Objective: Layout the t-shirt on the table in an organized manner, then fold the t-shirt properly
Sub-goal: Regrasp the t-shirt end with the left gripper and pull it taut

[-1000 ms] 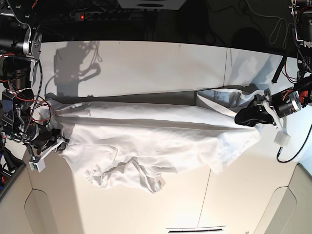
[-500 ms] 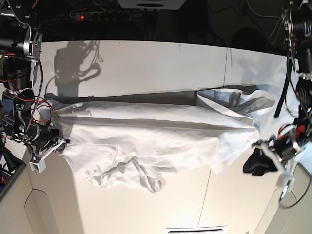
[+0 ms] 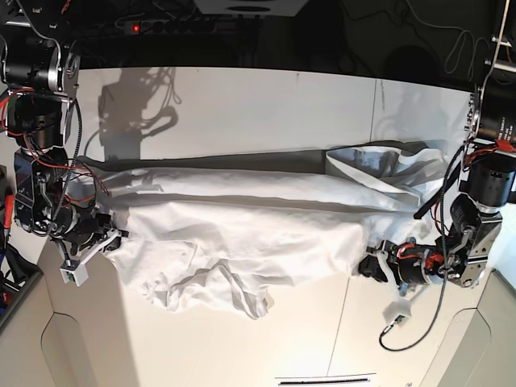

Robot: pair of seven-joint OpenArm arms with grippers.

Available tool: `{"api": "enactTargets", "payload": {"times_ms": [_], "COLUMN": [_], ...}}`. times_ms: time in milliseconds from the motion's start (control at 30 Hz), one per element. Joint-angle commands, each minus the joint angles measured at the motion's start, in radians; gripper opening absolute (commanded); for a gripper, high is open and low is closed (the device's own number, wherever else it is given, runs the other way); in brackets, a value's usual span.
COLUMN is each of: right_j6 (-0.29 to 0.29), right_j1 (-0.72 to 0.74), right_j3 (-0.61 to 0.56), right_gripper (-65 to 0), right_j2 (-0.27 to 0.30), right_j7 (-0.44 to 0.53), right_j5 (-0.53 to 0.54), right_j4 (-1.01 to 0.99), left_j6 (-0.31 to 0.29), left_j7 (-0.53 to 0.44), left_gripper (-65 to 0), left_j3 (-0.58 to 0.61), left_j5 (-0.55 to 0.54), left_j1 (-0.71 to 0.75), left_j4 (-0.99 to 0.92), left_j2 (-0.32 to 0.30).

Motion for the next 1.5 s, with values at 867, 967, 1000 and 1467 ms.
{"api": "enactTargets", "payload": {"times_ms": [867,967,1000,1467], "right_j6": [-0.098,-0.098,-0.098,-0.097], "right_j1": [-0.034,-0.034,-0.034,-0.034], "right_j3": [0.004,0.004,0.004,0.004], "right_gripper": [-65.0,-65.0,-65.0,-65.0], "right_j2": [0.012,0.012,0.012,0.011], "right_j7": [0.039,0.04,0.04,0.044], "right_j5": [-0.109,-0.109,-0.109,-0.089], "right_j4": [0.014,0.014,0.014,0.014], "left_j6": [-0.11,-0.11,-0.11,-0.11], "left_j7": [0.755,0.743,0.715,0.132], "left_gripper": [-65.0,-42.3,-32.8,-27.6], "left_j3": [-0.698,-0.729,-0.736,-0.485], "left_j5": [-0.949,-0.949,-0.949,-0.236], "left_j1": [0.602,0.607,0.607,0.415], "left_j4": [0.469,0.473,0.473,0.454], "left_j2": [-0.175,-0.175,-0.175,-0.158]}}
